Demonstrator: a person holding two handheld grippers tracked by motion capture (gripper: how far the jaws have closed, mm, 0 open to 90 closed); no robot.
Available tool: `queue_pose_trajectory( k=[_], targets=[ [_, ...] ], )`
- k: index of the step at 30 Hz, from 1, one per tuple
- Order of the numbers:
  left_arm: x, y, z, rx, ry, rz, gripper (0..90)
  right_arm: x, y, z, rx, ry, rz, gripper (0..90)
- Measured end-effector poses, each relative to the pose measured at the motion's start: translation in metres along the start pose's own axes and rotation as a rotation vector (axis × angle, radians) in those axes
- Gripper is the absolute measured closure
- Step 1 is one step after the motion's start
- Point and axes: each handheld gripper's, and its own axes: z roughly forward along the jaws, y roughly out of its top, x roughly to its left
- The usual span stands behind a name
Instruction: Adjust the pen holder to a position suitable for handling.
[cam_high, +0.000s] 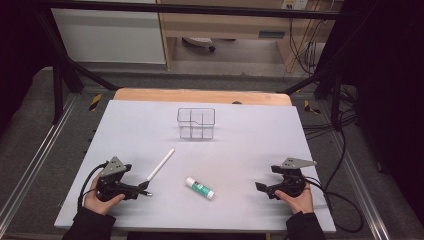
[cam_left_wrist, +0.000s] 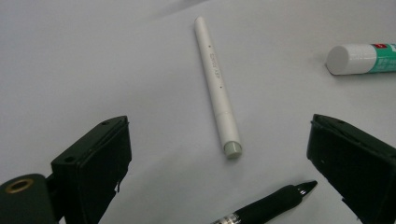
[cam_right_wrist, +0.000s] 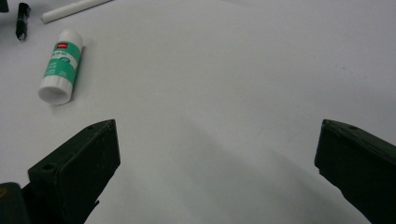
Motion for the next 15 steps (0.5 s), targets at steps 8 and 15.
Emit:
queue_pose_trajectory(
  k=[8,15],
  targets=[
    [-0.0001,-0.0007,-0.0022,-0.007,0.011,0.001,6.3,0.0005,0.0009,-0.0006,-0.008,0.003,-0.005,0.5],
    [-0.0013,-0.0012,-0.0011,-0.001,0.012,0.009,6.3,0.0053,0.0055,0.0026,-0.01,0.009,-0.025,0.4]
  ],
)
